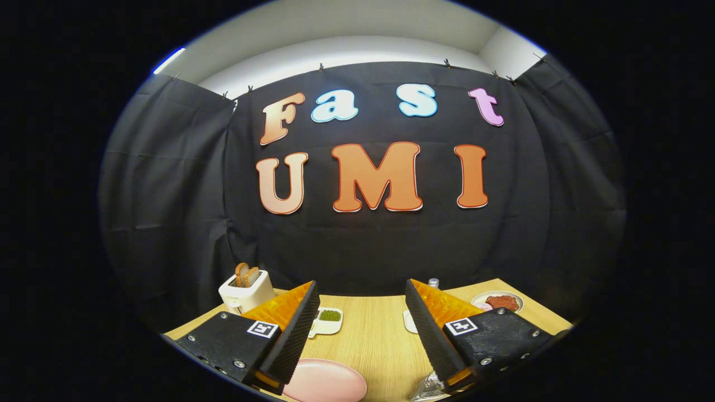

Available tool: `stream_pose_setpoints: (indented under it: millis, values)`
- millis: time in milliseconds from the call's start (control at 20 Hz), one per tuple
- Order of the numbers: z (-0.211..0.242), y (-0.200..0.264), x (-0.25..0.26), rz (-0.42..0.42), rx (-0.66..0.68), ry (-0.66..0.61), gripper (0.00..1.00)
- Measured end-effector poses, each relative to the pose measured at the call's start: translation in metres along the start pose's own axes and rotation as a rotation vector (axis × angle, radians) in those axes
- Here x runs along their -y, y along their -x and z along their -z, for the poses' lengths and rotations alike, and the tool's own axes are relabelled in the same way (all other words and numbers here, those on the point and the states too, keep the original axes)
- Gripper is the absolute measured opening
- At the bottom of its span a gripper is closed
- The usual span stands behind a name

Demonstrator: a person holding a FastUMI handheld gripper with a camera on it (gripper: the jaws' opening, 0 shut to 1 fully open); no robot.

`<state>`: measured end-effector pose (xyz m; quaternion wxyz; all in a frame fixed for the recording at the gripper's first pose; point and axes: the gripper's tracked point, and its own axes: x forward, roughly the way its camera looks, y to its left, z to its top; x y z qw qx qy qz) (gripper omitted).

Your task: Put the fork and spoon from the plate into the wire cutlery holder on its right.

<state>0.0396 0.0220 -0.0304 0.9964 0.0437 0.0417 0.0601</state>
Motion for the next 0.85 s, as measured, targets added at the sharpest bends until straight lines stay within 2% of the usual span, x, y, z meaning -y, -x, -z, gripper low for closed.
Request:
stream_pose_setpoints:
  millis: [850]
  values:
    - [-0.0062,0.0096,-0.0032,0.002,0.011,0.022,0.93]
